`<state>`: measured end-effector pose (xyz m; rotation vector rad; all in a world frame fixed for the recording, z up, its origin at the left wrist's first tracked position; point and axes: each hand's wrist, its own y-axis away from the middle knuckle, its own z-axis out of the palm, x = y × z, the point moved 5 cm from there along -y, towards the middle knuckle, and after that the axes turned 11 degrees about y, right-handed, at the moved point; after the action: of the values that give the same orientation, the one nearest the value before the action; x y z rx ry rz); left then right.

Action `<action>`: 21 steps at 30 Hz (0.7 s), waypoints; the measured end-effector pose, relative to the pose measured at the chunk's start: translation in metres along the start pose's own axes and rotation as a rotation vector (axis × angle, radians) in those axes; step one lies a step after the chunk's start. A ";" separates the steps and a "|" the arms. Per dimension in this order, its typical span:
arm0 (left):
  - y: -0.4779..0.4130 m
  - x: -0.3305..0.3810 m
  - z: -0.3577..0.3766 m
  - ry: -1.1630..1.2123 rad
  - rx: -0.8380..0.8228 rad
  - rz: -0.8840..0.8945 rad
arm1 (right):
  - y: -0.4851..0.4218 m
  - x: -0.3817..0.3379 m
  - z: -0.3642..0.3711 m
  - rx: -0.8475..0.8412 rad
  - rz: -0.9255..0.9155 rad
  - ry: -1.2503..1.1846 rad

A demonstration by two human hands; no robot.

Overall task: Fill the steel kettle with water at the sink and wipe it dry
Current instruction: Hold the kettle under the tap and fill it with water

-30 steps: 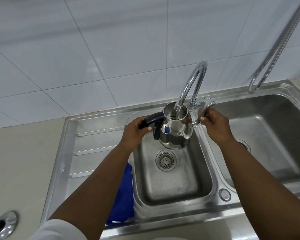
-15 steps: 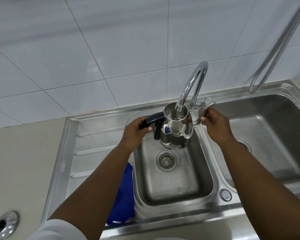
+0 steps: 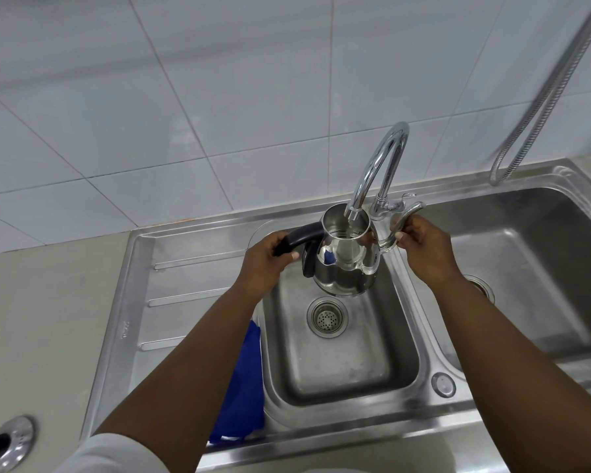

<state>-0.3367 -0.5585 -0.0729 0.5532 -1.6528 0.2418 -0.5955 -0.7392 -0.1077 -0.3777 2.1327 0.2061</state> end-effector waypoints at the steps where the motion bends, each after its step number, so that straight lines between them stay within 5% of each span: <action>1: 0.000 0.000 0.000 0.000 0.000 0.001 | 0.000 0.000 0.000 0.001 -0.002 0.002; 21: 0.000 -0.001 0.000 0.007 -0.004 0.006 | 0.001 -0.001 -0.002 0.003 -0.013 0.012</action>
<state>-0.3365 -0.5581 -0.0733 0.5441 -1.6482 0.2444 -0.5966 -0.7384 -0.1054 -0.3912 2.1412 0.1939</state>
